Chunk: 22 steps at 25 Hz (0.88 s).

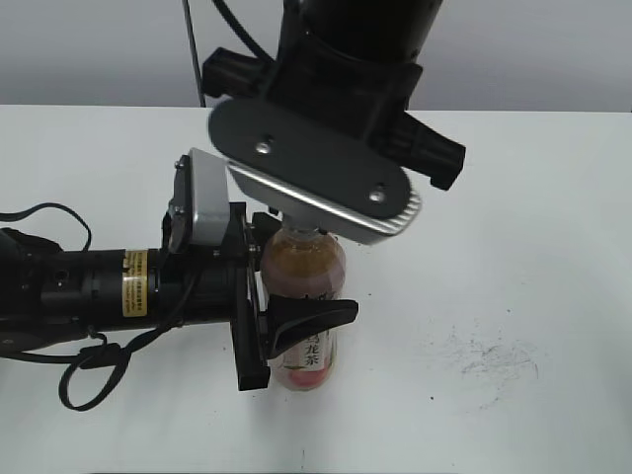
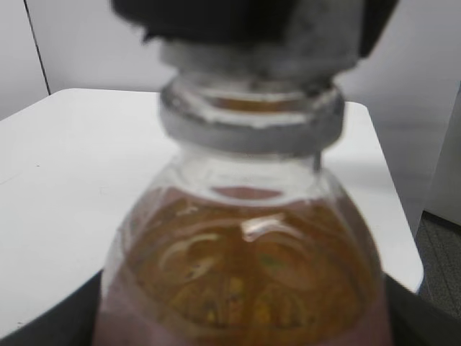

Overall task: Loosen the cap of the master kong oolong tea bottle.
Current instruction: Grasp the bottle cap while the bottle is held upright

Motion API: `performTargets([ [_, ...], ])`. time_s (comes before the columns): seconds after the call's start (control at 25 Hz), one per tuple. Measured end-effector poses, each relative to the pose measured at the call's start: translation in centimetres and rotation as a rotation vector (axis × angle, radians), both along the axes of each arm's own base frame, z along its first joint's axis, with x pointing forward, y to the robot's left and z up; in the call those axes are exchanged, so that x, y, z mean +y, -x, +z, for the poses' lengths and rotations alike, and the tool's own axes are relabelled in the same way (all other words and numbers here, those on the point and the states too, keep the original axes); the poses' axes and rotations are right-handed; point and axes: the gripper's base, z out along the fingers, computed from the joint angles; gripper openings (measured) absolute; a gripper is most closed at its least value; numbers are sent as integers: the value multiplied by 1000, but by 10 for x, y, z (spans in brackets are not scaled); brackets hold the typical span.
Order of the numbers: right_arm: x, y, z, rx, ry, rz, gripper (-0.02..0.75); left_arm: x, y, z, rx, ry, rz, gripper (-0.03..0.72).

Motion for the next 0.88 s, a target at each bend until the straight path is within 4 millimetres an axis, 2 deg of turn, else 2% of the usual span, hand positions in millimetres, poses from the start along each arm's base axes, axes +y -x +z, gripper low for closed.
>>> performTargets([
  [0.12, 0, 0, 0, -70, 28, 248, 269, 0, 0, 0, 1, 0, 0, 445],
  [0.2, 0, 0, 1, -101, 39, 353, 269, 0, 0, 0, 2, 0, 0, 445],
  [0.56, 2, 0, 9, -149, 28, 448, 269, 0, 0, 0, 8, 2, 7, 445],
  [0.72, -3, -1, 17, -160, 33, 327, 269, 0, 0, 0, 8, 2, 7, 445],
  [0.88, -21, -4, 25, -171, 51, 1, 269, 0, 0, 0, 8, 2, 7, 445],
])
